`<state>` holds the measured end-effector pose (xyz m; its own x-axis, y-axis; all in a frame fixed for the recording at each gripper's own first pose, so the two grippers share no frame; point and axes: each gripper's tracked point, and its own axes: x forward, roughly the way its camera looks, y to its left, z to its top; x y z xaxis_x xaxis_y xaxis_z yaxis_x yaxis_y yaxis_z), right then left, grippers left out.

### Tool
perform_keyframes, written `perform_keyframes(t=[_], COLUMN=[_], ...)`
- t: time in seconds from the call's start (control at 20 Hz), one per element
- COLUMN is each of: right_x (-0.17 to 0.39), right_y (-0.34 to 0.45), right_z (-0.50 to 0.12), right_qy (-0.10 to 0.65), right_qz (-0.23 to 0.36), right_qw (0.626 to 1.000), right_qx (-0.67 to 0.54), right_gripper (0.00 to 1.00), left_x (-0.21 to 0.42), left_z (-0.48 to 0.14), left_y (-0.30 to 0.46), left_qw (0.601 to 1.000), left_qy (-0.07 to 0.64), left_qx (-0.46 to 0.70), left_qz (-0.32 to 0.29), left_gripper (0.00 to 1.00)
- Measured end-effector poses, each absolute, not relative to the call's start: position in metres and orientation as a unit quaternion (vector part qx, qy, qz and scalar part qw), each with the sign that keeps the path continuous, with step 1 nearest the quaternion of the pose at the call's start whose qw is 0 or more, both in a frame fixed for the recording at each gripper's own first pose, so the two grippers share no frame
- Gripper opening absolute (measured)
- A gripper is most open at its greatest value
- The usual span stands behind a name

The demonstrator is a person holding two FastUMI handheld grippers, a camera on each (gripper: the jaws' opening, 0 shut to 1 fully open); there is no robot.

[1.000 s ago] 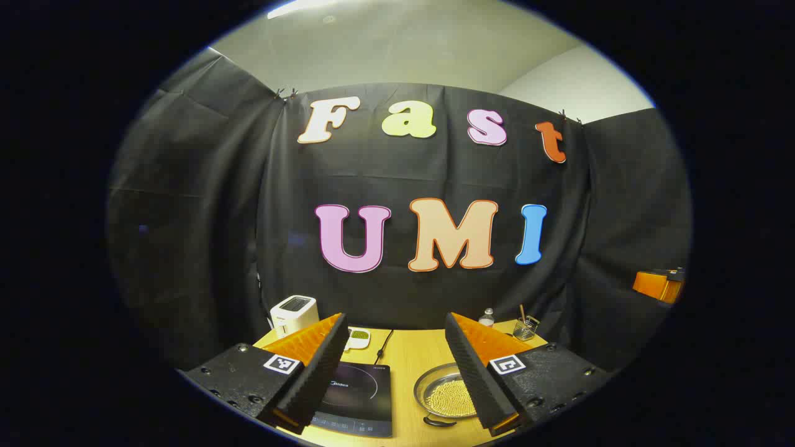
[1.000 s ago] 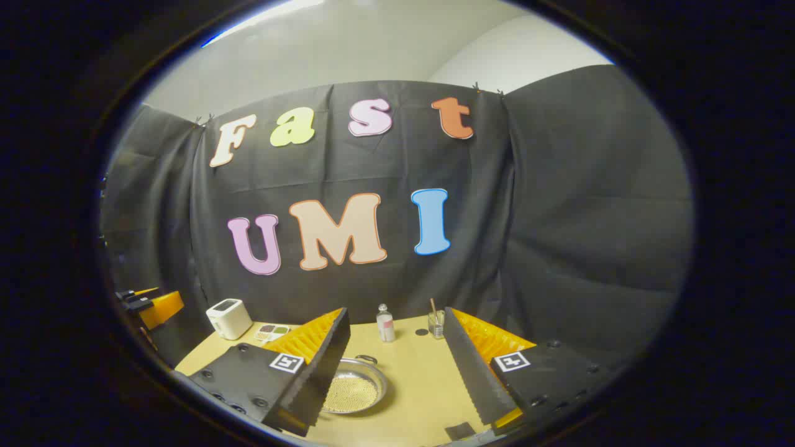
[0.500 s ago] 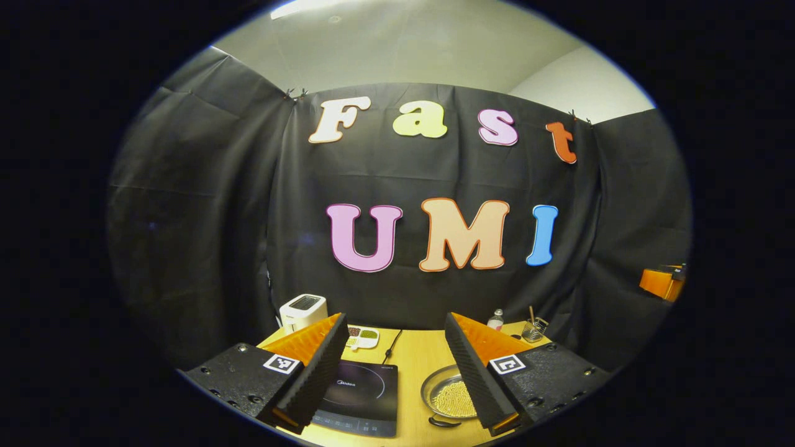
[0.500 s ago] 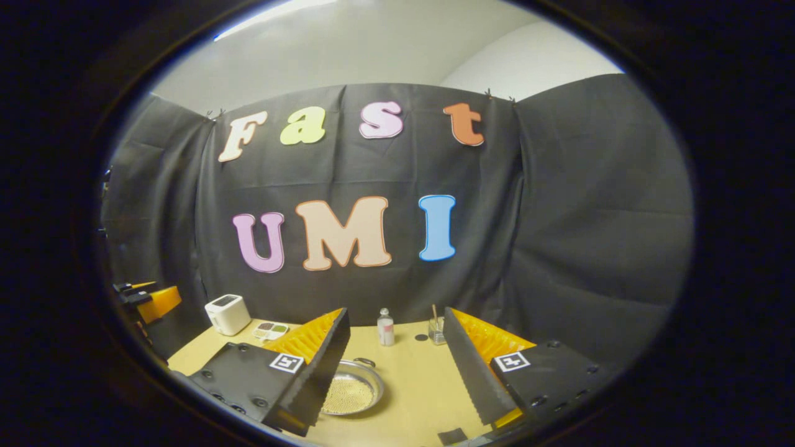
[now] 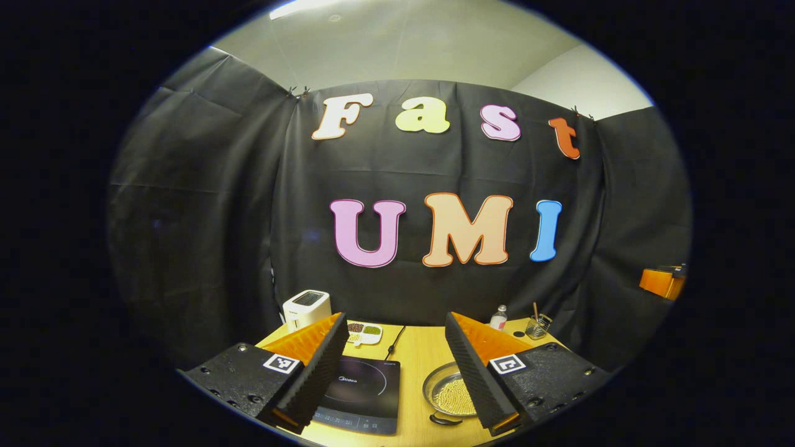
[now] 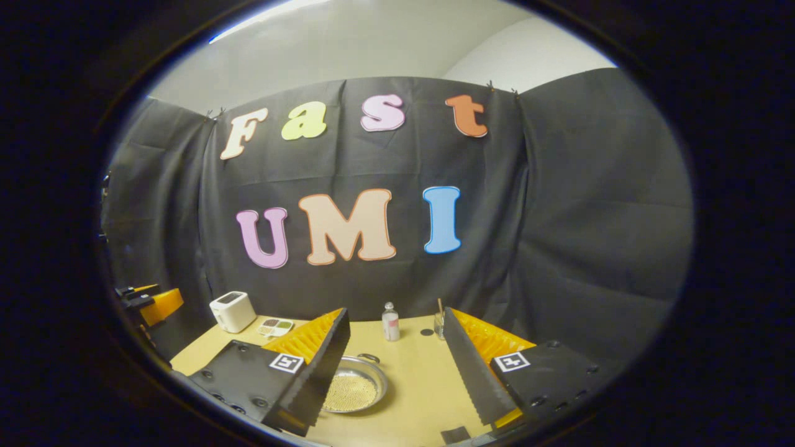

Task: First push the handle of the pot to place it horizontally, then grasp the pot with both hands and set it on the induction cooktop.

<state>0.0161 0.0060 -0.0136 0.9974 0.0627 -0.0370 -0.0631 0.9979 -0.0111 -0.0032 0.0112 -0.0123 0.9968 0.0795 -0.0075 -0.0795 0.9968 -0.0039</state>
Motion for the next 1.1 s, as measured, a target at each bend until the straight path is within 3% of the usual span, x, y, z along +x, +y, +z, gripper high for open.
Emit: perform_keyframes(t=[0.05, 0.25, 0.4, 0.5, 0.6, 0.65, 0.7, 0.75, 0.85, 0.95, 1.0, 1.1], right_x=[0.018, 0.032, 0.04, 0.046, 0.048, 0.05, 0.052, 0.054, 0.053, 0.052, 0.053, 0.051], right_y=[0.007, 0.014, 0.021, 0.023, 0.028, 0.028, 0.028, 0.029, 0.036, 0.044, 0.05, 0.066], right_z=[-0.017, -0.032, -0.044, -0.053, -0.058, -0.062, -0.065, -0.071, -0.08, -0.085, -0.088, -0.093], right_qy=[0.022, 0.044, 0.064, 0.078, 0.085, 0.087, 0.09, 0.095, 0.11, 0.113, 0.115, 0.117], right_qz=[0.038, 0.07, 0.1, 0.115, 0.131, 0.136, 0.138, 0.141, 0.15, 0.158, 0.16, 0.166], right_qw=[0.999, 0.996, 0.992, 0.989, 0.986, 0.986, 0.985, 0.985, 0.982, 0.981, 0.98, 0.979], right_qx=[-0.002, 0.024, 0.04, 0.046, 0.05, 0.048, 0.044, 0.04, 0.031, 0.015, 0.003, -0.009], right_gripper=[0.93, 0.92, 0.89, 0.7, 0.63, 0.51, 0.44, 0.24, 0.14, 0.13, 0.25, 0.25], left_x=[-0.005, -0.01, -0.016, -0.02, -0.024, -0.026, -0.028, -0.03, -0.034, -0.037, -0.037, -0.036], left_z=[-0.015, -0.022, -0.024, -0.028, -0.033, -0.035, -0.037, -0.037, -0.039, -0.041, -0.042, -0.046], left_y=[0.012, 0.02, 0.028, 0.032, 0.035, 0.036, 0.039, 0.042, 0.046, 0.051, 0.054, 0.062], left_qw=[0.999, 0.997, 0.995, 0.993, 0.992, 0.991, 0.99, 0.989, 0.988, 0.987, 0.987, 0.987], left_qy=[0.006, 0.014, 0.011, 0.011, 0.014, 0.015, 0.015, 0.016, 0.018, 0.017, 0.017, 0.02], left_qx=[-0.002, 0.002, 0.006, 0.004, 0.0, -0.001, 0.001, 0.003, 0.009, 0.007, 0.004, 0.003], left_qz=[0.045, 0.074, 0.101, 0.116, 0.128, 0.135, 0.141, 0.148, 0.156, 0.159, 0.159, 0.158], left_gripper=[0.92, 0.95, 0.92, 0.95, 0.95, 0.92, 0.95, 0.92, 0.92, 0.92, 0.95, 0.95])
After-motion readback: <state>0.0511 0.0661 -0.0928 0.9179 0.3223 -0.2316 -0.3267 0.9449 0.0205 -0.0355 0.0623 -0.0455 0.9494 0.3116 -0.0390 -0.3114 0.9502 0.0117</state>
